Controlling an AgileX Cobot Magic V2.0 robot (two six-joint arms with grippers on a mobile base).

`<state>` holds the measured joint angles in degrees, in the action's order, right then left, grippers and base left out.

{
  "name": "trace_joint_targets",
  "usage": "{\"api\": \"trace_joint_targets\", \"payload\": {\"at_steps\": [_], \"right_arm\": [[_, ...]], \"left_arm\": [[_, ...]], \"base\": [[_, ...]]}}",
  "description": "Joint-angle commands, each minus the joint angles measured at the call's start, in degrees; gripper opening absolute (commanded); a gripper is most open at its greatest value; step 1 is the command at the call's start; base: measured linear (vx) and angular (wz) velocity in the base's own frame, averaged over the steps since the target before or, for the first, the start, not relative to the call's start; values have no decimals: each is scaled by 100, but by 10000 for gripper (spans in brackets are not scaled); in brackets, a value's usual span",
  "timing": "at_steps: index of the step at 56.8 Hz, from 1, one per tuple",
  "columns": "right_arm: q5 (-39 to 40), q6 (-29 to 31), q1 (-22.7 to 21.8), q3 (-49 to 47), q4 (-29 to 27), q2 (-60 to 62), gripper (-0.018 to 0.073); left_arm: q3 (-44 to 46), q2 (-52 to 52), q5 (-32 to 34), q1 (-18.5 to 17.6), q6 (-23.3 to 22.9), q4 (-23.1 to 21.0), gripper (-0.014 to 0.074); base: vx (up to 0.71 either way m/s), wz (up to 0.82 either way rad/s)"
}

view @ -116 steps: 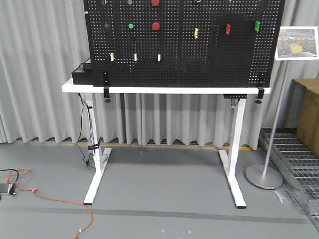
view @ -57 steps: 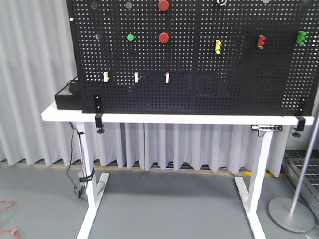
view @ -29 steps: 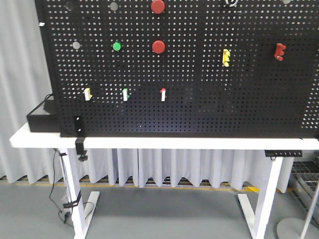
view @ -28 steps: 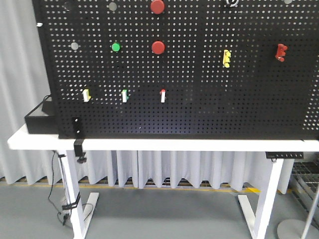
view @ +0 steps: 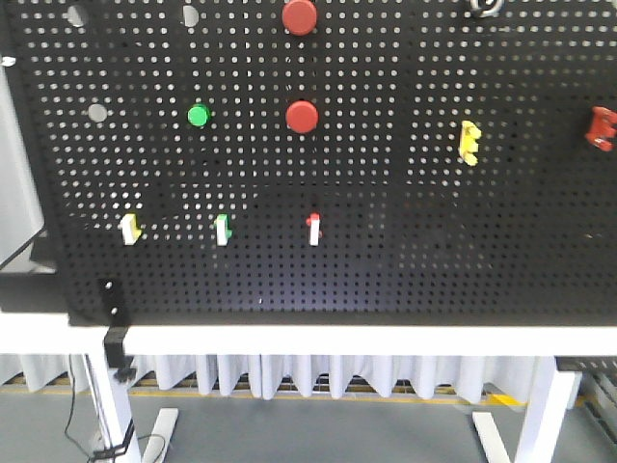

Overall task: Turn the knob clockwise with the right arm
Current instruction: 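Drive the base forward up to the black pegboard table, then raise the right gripper up toward the face of the pegboard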

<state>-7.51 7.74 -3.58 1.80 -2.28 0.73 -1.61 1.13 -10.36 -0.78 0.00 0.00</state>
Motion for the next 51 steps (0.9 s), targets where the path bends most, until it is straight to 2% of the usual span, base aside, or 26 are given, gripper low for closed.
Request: {"api": "trace_joint_targets", "payload": {"at_steps": [1, 24, 51], "right_arm": [[501, 61, 9, 59, 25, 40, -8], [501, 61, 9, 59, 25, 40, -8], [501, 61, 9, 59, 25, 40, -8]], "left_arm": [[-150, 51, 465, -18, 0, -39, -6], [-150, 51, 465, -18, 0, -39, -6], [-150, 51, 465, -18, 0, -39, -6]], "base": [[25, 0], [20, 0], [7, -1]]}}
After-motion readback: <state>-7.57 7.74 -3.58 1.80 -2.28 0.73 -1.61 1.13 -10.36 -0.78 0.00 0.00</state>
